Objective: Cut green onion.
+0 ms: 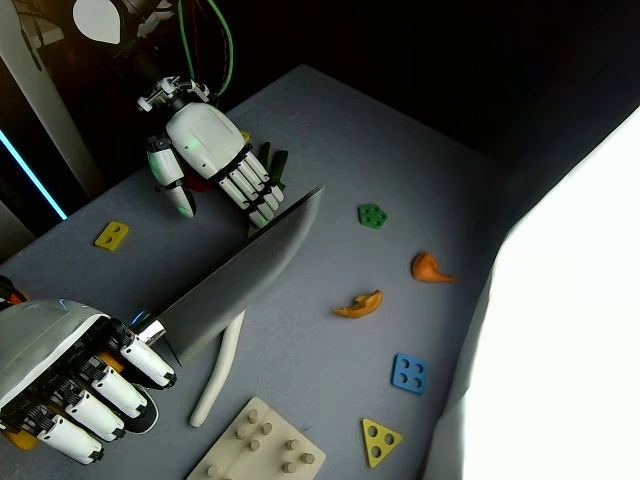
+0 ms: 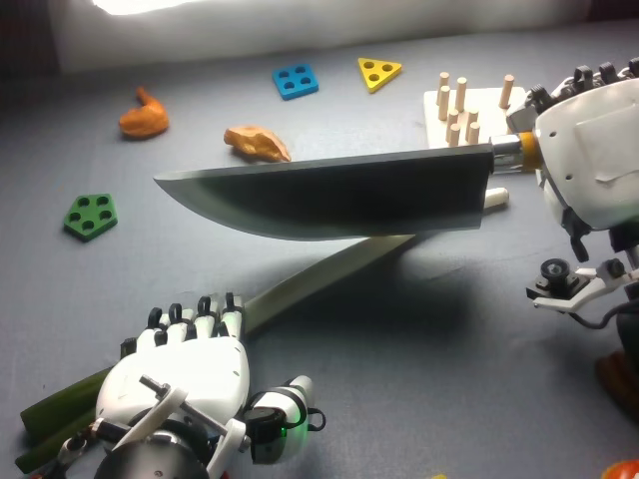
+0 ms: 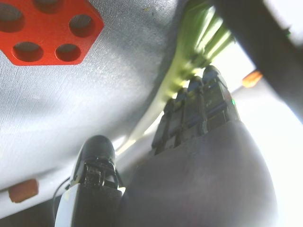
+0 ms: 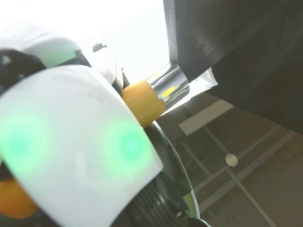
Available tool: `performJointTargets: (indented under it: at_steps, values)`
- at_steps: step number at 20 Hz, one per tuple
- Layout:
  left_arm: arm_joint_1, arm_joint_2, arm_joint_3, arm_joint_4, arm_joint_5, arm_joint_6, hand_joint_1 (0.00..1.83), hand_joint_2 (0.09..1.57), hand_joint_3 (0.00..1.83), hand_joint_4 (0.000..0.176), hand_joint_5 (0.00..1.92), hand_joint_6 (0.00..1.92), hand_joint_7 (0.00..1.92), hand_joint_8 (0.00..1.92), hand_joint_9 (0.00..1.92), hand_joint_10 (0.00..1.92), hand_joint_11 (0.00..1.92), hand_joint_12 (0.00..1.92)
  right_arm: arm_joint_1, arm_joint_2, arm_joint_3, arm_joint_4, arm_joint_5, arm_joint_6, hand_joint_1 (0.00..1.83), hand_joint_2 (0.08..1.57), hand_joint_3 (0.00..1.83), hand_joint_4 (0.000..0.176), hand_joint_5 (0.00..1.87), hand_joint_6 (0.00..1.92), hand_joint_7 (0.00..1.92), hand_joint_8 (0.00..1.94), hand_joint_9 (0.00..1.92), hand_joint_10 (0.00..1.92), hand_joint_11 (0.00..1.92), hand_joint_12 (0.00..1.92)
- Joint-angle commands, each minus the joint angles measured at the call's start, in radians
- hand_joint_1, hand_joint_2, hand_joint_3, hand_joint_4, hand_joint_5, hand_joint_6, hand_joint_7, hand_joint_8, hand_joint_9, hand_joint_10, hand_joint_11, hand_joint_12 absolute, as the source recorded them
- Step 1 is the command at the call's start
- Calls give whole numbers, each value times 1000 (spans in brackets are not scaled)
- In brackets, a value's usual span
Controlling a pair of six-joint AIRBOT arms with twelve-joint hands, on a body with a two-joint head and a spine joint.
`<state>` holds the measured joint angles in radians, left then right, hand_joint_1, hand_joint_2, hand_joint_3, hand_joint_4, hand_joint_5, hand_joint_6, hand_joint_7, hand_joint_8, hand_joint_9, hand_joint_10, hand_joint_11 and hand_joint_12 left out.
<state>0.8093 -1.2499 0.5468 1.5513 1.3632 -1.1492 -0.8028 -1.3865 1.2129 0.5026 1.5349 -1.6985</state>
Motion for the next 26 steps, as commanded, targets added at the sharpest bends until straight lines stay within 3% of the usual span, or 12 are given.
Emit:
performJointTargets:
  at_steps: [1,11,18,22,26]
  values:
    - [4,-2,-2,24,16,3,0,1380,0,0,0,0,0,0,0,0,0,0,-11,13,5,-13,51,-49,1528,929,549,176,1480,1921,1591,1941,1672,1921,1738,1921]
    - [-1,-3,-3,29,16,3,0,1383,1,0,28,11,4,1,0,0,0,0,-60,114,-14,-15,45,3,1510,934,566,176,1396,1921,1581,1941,1693,1921,1766,1921]
    - [-2,-3,-5,33,16,3,0,1385,2,0,4,0,0,0,0,0,0,0,-82,193,-72,-15,46,42,1503,968,503,176,1380,1921,1549,1941,1670,1921,1743,1921]
    - [-1,-2,-5,34,16,3,0,1394,5,0,3,1,0,0,0,0,0,0,-65,199,-72,-15,50,37,1486,962,523,176,1429,1921,1583,1941,1679,1921,1746,1921]
    - [-2,-1,-6,34,16,3,0,1397,6,0,39,16,3,1,0,0,0,0,4,216,-72,-15,51,35,1496,926,605,176,1456,1921,1593,1941,1692,1921,1763,1921]
